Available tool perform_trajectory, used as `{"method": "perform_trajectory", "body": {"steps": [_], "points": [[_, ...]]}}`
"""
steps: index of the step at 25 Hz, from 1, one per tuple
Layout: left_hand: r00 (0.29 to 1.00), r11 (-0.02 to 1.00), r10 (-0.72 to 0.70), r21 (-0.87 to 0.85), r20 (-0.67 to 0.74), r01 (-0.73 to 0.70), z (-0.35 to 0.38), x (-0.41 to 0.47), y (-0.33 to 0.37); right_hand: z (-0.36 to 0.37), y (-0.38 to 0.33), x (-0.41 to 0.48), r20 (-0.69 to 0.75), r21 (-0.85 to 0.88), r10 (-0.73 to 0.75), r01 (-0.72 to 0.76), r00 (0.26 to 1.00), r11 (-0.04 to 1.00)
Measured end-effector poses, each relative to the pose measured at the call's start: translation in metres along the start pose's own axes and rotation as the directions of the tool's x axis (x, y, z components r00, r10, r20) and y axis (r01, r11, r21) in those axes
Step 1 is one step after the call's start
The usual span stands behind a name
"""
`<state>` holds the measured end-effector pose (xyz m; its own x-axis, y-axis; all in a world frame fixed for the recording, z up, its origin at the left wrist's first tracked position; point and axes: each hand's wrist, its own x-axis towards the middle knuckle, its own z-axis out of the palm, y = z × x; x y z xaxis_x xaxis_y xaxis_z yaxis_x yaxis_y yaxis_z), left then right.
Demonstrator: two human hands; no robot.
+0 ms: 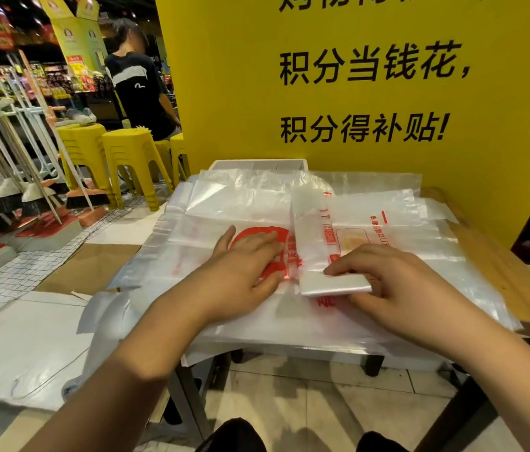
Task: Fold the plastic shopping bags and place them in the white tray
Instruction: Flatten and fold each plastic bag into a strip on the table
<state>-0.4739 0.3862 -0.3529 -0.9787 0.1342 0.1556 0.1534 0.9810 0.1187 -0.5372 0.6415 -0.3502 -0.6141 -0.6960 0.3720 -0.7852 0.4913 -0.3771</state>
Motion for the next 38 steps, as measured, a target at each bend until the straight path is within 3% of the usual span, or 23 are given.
{"method": "perform_trajectory", "body": {"steps": [2,4,14,18,24,31,35,38], "points": [[0.974,0.994,0.081,-0.057,-0.213,-0.095,0.001,-0.014,0.009,0.002,-0.002,-0.003,0.011,-0.001,0.000,0.000,1.000,1.000],[0.954,0.969,0.096,-0.191,-0.284,-0.154,0.004,-0.023,0.018,0.004,-0.002,-0.003,0.002,0.013,-0.004,0.004,1.000,1.000],[0.961,0.910,-0.022,-0.403,-0.276,-0.095,0.015,-0.014,0.029,0.014,-0.007,0.013,-0.015,0.106,0.091,-0.089,0.996,0.990],[0.947,0.855,-0.183,-0.518,-0.264,0.020,0.012,-0.006,0.038,0.018,-0.009,0.021,-0.011,0.129,0.225,-0.222,0.974,0.967],[0.944,0.959,-0.126,-0.282,-0.304,0.037,0.018,0.003,0.046,0.033,-0.016,0.030,-0.071,-0.091,0.318,-0.323,0.946,0.942],[0.969,0.984,-0.101,-0.169,-0.225,0.063,0.019,0.009,0.041,0.037,-0.015,0.031,-0.082,-0.417,0.266,-0.276,0.960,0.866],[0.999,0.987,-0.035,-0.159,-0.009,0.033,0.014,0.015,0.038,0.028,0.002,0.037,0.162,-0.391,0.201,-0.124,0.966,0.912],[0.999,0.985,-0.035,-0.170,0.040,0.042,0.013,0.020,0.030,0.022,0.011,0.040,0.315,-0.338,0.205,-0.093,0.926,0.937]]}}
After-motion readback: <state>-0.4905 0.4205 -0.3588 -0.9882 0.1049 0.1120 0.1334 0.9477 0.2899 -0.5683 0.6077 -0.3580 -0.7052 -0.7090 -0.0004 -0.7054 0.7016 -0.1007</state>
